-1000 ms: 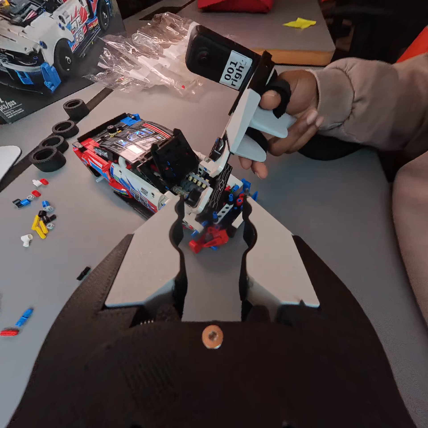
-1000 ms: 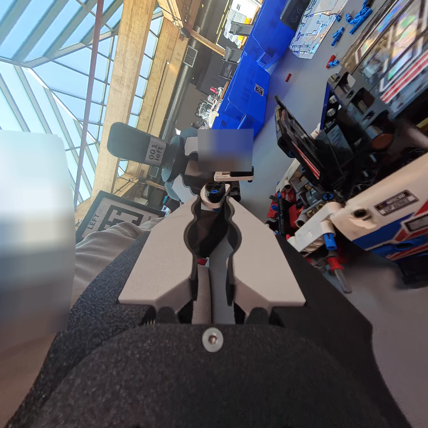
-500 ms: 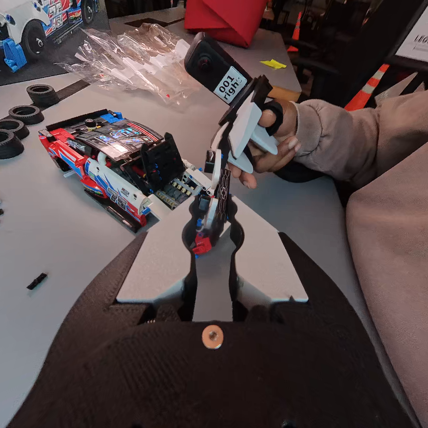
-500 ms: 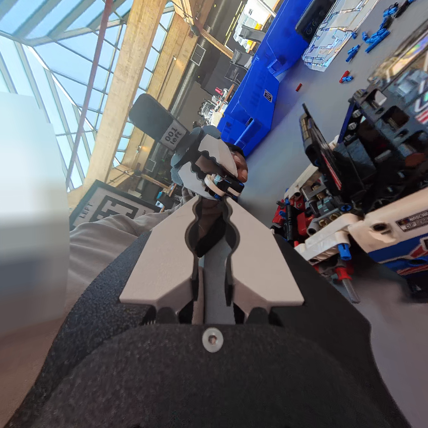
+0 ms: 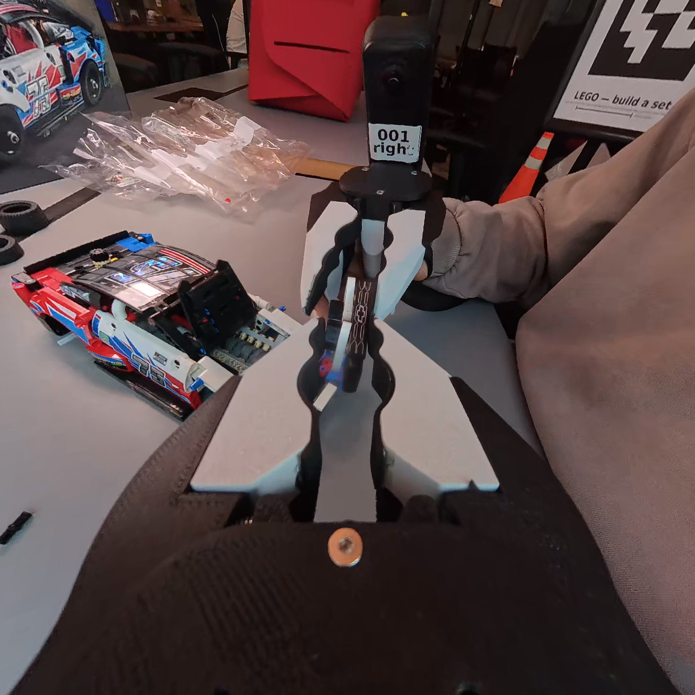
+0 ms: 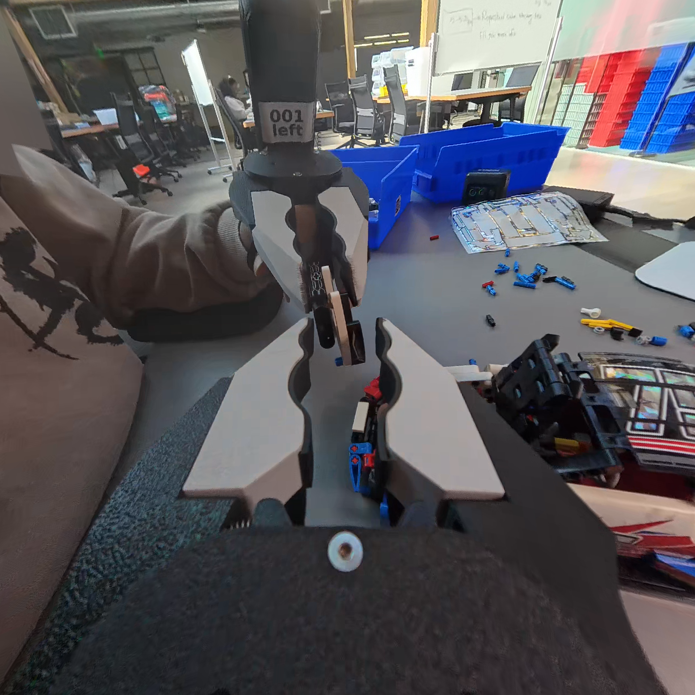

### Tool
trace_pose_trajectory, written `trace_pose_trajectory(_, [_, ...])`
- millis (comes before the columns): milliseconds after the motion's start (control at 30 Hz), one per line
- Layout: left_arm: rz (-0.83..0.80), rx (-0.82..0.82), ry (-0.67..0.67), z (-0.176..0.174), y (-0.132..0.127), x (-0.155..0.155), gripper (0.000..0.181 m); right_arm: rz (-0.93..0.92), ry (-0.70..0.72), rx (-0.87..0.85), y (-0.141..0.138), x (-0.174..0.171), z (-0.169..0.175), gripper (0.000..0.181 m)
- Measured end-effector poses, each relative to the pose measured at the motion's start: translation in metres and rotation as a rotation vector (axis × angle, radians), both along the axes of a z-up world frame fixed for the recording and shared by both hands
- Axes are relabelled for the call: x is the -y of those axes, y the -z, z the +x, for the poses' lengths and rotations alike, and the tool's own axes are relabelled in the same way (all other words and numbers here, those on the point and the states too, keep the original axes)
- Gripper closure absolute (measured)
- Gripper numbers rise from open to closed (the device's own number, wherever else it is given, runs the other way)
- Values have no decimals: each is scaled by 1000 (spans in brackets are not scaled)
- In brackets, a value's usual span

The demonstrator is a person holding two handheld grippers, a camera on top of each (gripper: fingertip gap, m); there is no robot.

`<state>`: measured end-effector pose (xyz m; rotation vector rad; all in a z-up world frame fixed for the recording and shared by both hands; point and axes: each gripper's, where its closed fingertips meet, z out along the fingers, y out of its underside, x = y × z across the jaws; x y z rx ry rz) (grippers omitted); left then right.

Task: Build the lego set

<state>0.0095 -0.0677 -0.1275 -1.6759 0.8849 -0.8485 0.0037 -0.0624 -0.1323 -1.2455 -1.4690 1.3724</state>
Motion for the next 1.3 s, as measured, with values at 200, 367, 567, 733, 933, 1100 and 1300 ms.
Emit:
trace_pose_trajectory(200, [155, -205, -28, -3, 9, 2, 164, 268, 3, 8, 2, 3, 6, 163])
trace_pose_trajectory(367, [179, -339, -23, -12, 25, 5, 166, 478, 12, 56, 9, 0, 13, 164])
trace_pose_trajectory(567, [-82, -105, 108, -22, 28, 19, 132, 790, -26, -59, 3, 25, 8, 165])
trace_pose_trajectory(733, [-290, 154, 320, -12, 30, 38, 112, 1086, -75, -139, -2, 47, 3, 165])
trace_pose_trajectory(933, [-198, 7, 278, 0, 42, 35, 133, 1266, -69, -54, 22, 41, 14, 164])
trace_pose_trajectory(1100, [-67, -300, 157, -1, 74, 29, 156, 1231, 4, 119, 52, 25, 31, 164])
trace_pose_trajectory(1300, [-15, -526, 154, 1, 104, 35, 157, 1001, -39, 286, 81, 42, 46, 160])
